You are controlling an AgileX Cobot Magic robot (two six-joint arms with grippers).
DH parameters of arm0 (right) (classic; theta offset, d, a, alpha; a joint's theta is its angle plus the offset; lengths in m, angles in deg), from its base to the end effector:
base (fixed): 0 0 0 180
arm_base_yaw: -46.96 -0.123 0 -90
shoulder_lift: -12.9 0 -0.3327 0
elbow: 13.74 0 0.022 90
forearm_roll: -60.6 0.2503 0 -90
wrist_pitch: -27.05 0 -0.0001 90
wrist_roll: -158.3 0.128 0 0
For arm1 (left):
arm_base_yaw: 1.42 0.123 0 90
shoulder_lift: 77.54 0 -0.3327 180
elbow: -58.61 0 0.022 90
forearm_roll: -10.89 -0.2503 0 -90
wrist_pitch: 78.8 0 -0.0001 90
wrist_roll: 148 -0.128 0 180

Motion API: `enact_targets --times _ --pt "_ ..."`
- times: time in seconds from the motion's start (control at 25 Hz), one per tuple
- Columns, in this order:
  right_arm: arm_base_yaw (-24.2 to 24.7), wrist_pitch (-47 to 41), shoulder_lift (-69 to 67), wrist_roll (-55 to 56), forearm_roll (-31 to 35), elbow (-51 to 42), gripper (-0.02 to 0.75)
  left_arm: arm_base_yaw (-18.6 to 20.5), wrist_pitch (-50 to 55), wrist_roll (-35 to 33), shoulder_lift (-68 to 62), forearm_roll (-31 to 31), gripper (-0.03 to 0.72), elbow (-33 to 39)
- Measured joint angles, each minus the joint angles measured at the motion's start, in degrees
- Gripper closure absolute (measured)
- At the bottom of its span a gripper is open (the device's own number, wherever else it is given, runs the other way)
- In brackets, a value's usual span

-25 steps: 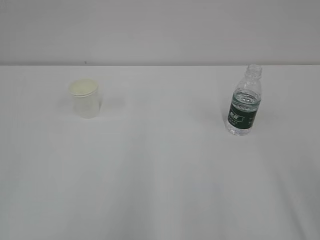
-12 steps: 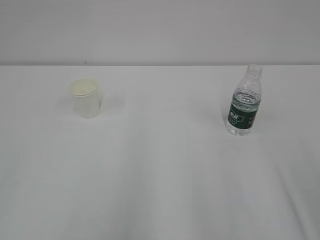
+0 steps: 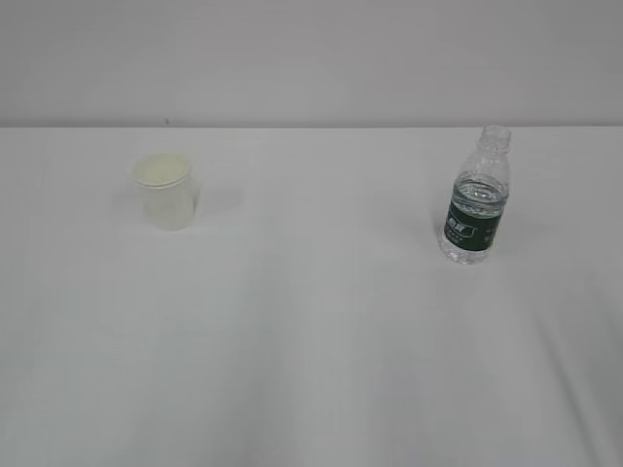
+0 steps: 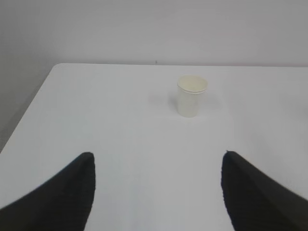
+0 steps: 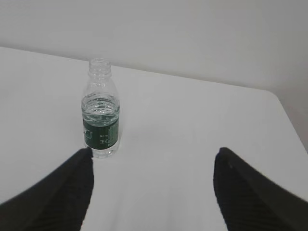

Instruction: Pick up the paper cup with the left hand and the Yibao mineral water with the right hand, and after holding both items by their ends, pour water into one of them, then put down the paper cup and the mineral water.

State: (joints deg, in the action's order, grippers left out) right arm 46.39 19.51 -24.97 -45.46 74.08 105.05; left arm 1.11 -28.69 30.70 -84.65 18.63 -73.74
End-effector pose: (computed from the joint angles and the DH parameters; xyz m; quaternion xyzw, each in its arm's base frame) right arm 0.1107 0.0050 0.2732 -0.0856 0.7962 -0.0391 0.5977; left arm -0.0146 -0.0139 0.2944 -0.0112 0.7908 -0.0471 0.6102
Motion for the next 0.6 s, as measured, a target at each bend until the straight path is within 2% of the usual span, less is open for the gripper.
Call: enact_targets --times 0.6 --pt "-12.0 8.0 -14.2 -2.4 -1.7 0.0 0.15 0.0 -0.1 0.0 0.0 0.0 0.105 0.0"
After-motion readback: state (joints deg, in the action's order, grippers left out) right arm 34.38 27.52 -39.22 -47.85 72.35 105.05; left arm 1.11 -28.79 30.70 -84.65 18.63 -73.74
